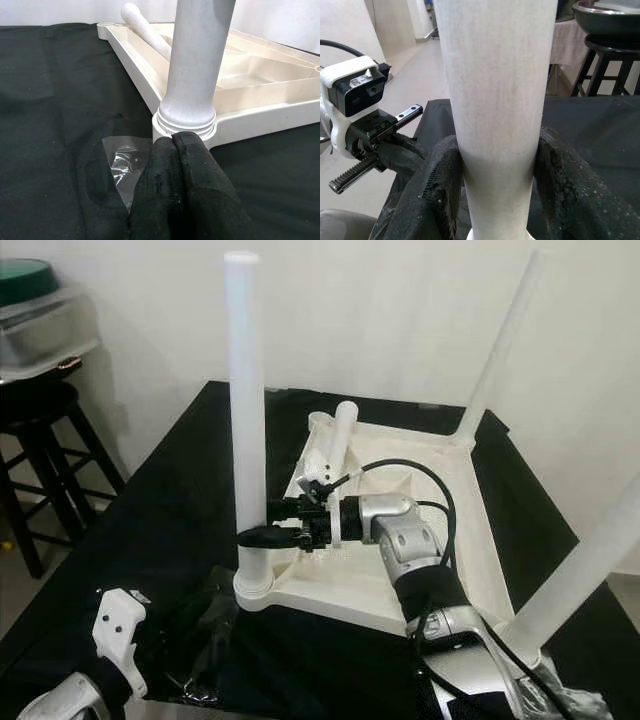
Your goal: Building children table
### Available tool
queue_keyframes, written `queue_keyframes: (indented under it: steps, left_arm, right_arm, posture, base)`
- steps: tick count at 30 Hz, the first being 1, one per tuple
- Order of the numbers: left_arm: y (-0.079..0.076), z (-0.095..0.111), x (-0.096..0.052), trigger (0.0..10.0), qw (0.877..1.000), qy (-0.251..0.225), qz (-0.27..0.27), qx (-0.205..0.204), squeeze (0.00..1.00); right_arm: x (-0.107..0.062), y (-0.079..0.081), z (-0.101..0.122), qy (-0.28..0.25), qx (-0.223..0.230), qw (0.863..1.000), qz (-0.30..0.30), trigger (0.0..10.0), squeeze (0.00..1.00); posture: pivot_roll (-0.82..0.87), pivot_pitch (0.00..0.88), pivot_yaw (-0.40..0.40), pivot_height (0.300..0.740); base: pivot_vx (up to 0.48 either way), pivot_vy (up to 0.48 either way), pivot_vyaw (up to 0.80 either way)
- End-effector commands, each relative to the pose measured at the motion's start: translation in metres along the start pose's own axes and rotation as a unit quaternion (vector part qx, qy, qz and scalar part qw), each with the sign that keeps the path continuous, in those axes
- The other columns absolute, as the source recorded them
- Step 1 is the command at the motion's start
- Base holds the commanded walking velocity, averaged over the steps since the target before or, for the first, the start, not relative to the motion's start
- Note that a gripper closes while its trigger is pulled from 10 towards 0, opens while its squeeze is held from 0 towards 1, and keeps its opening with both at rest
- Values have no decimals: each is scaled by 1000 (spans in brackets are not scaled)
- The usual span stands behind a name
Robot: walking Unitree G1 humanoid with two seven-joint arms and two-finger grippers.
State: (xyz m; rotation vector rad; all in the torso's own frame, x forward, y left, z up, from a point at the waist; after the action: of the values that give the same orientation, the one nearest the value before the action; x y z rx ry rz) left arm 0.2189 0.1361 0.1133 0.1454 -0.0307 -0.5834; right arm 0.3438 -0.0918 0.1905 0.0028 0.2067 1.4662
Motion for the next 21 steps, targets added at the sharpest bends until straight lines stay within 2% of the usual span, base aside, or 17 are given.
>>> queue_keyframes:
  steps: [1,3,4,5,6,7,8,9,10,11,12,13,14,15,17,18,21]
  left_arm:
    - [-2,-5,0,10000,1000,9,-3,0,0]
    - [-2,-4,-1,10000,1000,8,-2,-1,0]
    - [-2,-4,-1,10000,1000,8,-2,-1,0]
    - [-2,-4,-1,10000,1000,8,-2,-1,0]
    - [-2,-4,-2,10000,1000,8,-2,-1,0]
    - [-2,-4,-2,10000,1000,8,-2,-1,0]
    - [-2,-4,-2,10000,1000,8,-2,-1,0]
    - [-1,-3,-3,10000,1000,8,-2,-2,0]
    - [-1,-3,-3,10000,1000,8,-2,-2,0]
    - [0,-3,-4,10000,1000,7,-1,-2,0]
    - [1,-2,-4,10000,1000,7,-1,-3,0]
    - [2,-3,-4,10000,1000,9,-2,-2,0]
    - [2,-3,-4,10000,1000,9,-2,-2,0]
    - [2,-4,-4,10000,1000,10,-2,-1,0]
    - [2,-3,-1,10000,1000,8,-6,-7,0]
    - [2,-3,-1,10000,1000,8,-6,-7,0]
    - [1,-3,-2,10000,1000,9,0,-4,0]
  right_arm:
    - [3,2,-13,8,12,1000,4,0,0]
    - [0,-4,-24,11,7,997,-71,0,0]
    - [0,-4,-24,11,7,997,-71,0,0]
    - [-1,-6,-29,14,3,994,-105,0,0]
    - [4,-15,-41,-11,23,969,-246,0,0]
    - [4,-15,-41,-11,23,969,-246,0,0]
    - [5,-19,-47,-30,43,943,-330,0,0]
    - [9,-5,-69,-81,138,881,-445,0,0]
    - [9,-5,-69,-81,138,881,-445,0,0]
    - [27,21,-86,-30,133,879,-457,0,0]
    - [41,42,-93,3,118,891,-438,0,0]
    - [39,41,-78,-30,100,895,-433,0,0]
    - [39,41,-78,-30,100,895,-433,0,0]
    - [36,36,-65,-55,78,901,-423,0,0]
    - [34,35,-75,-47,106,915,-386,0,0]
    - [34,35,-75,-47,106,915,-386,0,0]
    - [49,50,-83,-23,121,942,-313,0,0]
  posture:
    - [104,0,-81,740]
    - [94,0,-82,740]
    - [94,0,-82,740]
    - [93,0,-83,740]
    - [88,0,-94,740]
    - [88,0,-94,740]
    - [88,0,-94,740]
    - [73,6,-95,740]
    - [73,6,-95,740]
    - [66,22,-80,740]
    - [66,22,-80,740]
    - [24,0,-49,740]
    - [24,0,-49,740]
    - [24,0,-49,740]
    - [56,3,-74,740]
    - [56,3,-74,740]
    - [58,1,-75,740]
  base:
    - [0,0,0]
    - [0,0,0]
    - [0,0,0]
    - [0,0,0]
    - [0,0,0]
    - [0,0,0]
    - [0,0,0]
    - [0,0,0]
    - [0,0,0]
    - [0,0,0]
    - [0,0,0]
    - [0,0,0]
    - [0,0,0]
    - [0,0,0]
    - [0,0,0]
    - [0,0,0]
    - [0,0,0]
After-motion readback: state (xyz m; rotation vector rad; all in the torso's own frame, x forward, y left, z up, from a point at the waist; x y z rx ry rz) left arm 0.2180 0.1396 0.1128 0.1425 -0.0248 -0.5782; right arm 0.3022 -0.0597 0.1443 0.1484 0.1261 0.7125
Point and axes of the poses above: a point about 5 cm out from each wrist's last joint towards the gripper, its own x axis pointing out of the wrist towards the gripper, its own z axis along the axis of the wrist's last joint, y = z × x, the point moved 2 cm from there along x, pointing out of the wrist towards the gripper, and after that the axes turned 8 degrees about x, right-handed, at the moved point
